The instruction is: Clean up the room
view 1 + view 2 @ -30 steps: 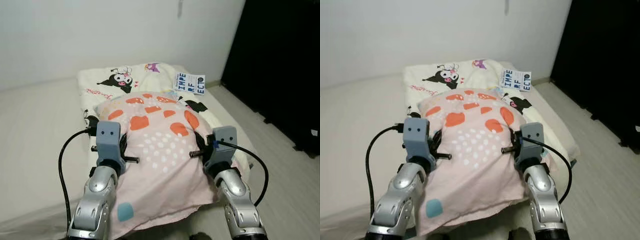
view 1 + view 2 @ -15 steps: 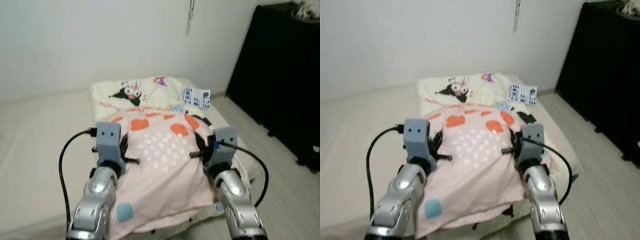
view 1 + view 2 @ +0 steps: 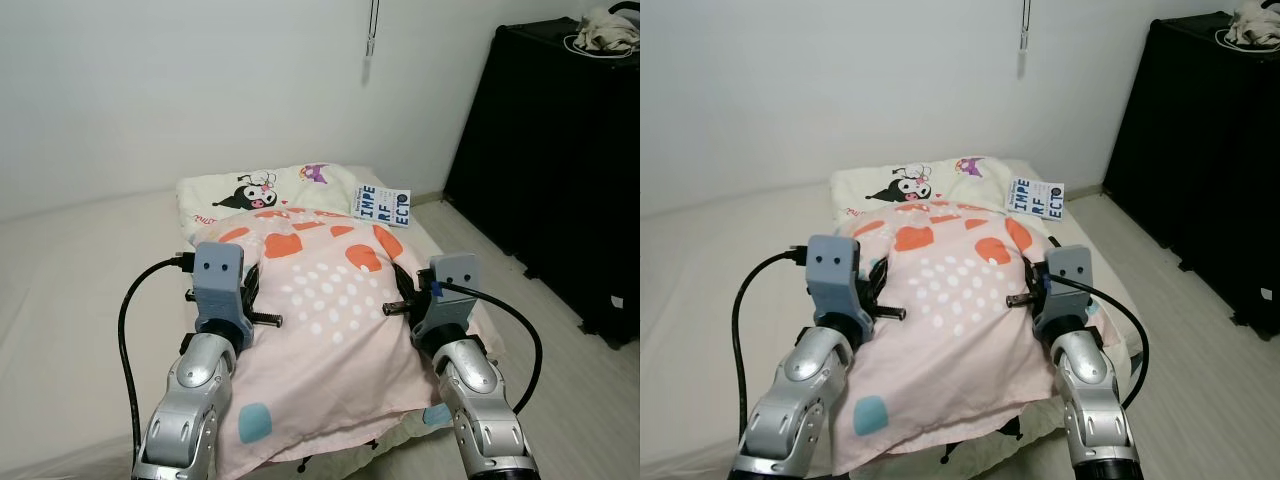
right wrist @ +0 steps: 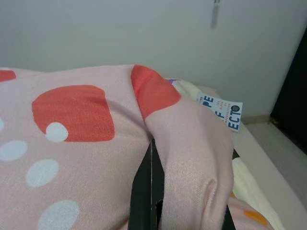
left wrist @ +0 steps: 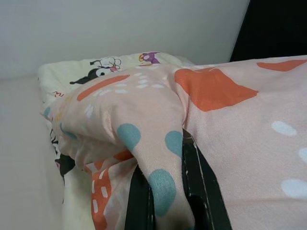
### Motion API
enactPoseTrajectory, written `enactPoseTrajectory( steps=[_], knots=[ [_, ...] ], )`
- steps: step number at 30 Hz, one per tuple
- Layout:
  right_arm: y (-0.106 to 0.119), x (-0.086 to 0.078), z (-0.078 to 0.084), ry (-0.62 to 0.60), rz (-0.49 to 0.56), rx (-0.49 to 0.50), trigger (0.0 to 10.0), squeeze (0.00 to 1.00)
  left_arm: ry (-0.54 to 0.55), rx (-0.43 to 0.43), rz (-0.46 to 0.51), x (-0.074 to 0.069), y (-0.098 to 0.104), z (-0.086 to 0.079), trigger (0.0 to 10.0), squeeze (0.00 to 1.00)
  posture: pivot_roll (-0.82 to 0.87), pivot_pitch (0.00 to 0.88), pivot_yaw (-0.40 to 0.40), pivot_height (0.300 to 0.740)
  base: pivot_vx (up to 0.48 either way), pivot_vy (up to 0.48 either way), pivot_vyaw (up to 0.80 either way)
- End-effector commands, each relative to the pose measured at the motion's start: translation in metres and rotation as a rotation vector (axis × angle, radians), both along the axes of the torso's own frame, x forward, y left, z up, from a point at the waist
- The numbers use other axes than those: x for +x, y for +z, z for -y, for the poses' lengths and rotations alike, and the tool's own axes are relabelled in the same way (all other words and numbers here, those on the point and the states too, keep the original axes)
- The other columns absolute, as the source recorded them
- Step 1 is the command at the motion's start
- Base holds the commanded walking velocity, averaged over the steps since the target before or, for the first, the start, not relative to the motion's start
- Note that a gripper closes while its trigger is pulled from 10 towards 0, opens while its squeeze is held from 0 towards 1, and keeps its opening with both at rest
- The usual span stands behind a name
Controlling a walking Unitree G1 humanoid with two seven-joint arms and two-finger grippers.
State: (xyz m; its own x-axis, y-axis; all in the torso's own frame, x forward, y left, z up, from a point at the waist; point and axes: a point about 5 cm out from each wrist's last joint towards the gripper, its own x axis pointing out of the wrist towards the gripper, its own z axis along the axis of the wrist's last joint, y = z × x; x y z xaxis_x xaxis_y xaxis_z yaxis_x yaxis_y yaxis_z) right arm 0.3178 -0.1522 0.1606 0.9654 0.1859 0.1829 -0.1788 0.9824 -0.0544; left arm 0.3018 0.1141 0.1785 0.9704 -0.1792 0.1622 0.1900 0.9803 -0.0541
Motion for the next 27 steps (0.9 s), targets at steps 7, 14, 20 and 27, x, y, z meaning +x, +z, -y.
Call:
enactPoseTrajectory(
  steps=[7, 14, 20, 27],
  knots=[
    [-0.0007, -0.0006, -0.0106, 0.038, 0.014, -0.064, 10.0, 0.0, 0.006, -0.024, 0.046, -0.0037, 0.0033, -0.0041, 10.0, 0.0, -0.01, 0.123, 0.004, 0.74, 0.0, 0.0, 0.0],
    [-0.0002, -0.0001, -0.0096, 0.015, 0.021, -0.074, 10.0, 0.0, 0.007, -0.022, 0.034, -0.0047, 0.0014, -0.0011, 10.0, 0.0, -0.01, 0.123, 0.002, 0.74, 0.0, 0.0, 0.0],
    [-0.0024, -0.0015, -0.009, 0.011, 0.017, -0.082, 10.0, 0.0, 0.0, -0.002, 0.024, -0.007, -0.0027, 0.0006, 10.0, 0.0, -0.01, 0.122, 0.002, 0.74, 0.0, 0.0, 0.0],
    [-0.0025, -0.0027, -0.0099, 0.009, 0.023, -0.058, 10.0, 0.0, 0.0, -0.001, 0.029, -0.0062, -0.0016, 0.0018, 10.0, 0.0, -0.01, 0.125, 0.003, 0.74, 0.0, 0.0, 0.0]
  ],
)
